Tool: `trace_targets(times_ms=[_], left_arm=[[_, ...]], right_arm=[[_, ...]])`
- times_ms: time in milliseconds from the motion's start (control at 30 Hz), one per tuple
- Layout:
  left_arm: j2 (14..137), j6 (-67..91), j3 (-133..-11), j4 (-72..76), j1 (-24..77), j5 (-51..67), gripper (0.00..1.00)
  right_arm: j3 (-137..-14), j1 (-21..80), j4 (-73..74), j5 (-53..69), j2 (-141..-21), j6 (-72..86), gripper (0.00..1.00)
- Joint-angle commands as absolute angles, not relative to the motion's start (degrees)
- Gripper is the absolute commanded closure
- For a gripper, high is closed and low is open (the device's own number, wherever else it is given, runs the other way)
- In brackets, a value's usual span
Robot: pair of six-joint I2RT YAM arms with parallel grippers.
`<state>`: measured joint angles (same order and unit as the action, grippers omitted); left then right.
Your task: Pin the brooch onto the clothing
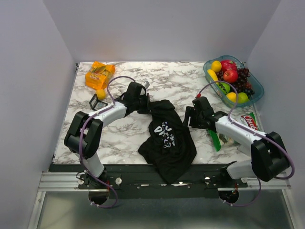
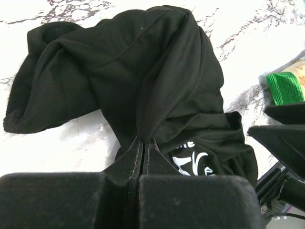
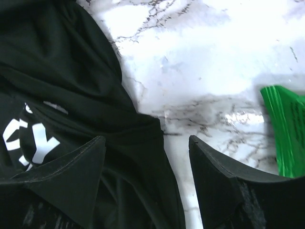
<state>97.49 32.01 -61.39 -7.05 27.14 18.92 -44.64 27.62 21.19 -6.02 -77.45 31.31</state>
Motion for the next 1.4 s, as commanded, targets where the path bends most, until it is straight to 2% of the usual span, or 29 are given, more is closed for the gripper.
trace_targets(times_ms=[0, 733, 833, 867, 933, 967, 1000, 1367], left_arm=[[95.71, 29.88, -62.67, -9.14, 26.72, 18.37, 1.00], [96.68, 29.44, -63.37, -9.05, 26.63, 18.98, 1.00], [96.68, 29.44, -63.54, -8.88, 26.63, 18.99, 1.00], [96.59, 29.53, -63.46, -8.88, 26.54, 18.90, 1.00], [96.07, 29.18, -63.37, -8.35, 26.63, 18.11, 1.00], [95.63, 29.09, -63.28, -8.00, 26.54, 17.67, 1.00], [94.58, 29.09, -63.19, -7.56, 26.63, 17.32, 1.00], [80.17, 25.76, -71.97, -5.36, 26.72, 4.93, 1.00]], right_arm=[[-45.97, 26.98, 18.81, -3.35, -80.94, 30.06, 0.24], [-42.89, 26.63, 13.62, 1.21, -86.74, 29.79, 0.48], [-42.89, 26.63, 13.45, 1.84, -87.54, 29.79, 0.57], [-42.89, 26.63, 13.45, 2.02, -87.80, 29.71, 0.69], [-42.98, 26.63, 13.71, 2.46, -87.37, 29.71, 0.83], [-43.33, 26.63, 13.97, 2.46, -86.15, 29.62, 0.95], [-43.77, 26.63, 15.02, 2.46, -85.35, 29.53, 0.99], [-62.03, 26.72, 25.75, -4.04, -67.42, 19.78, 0.99]])
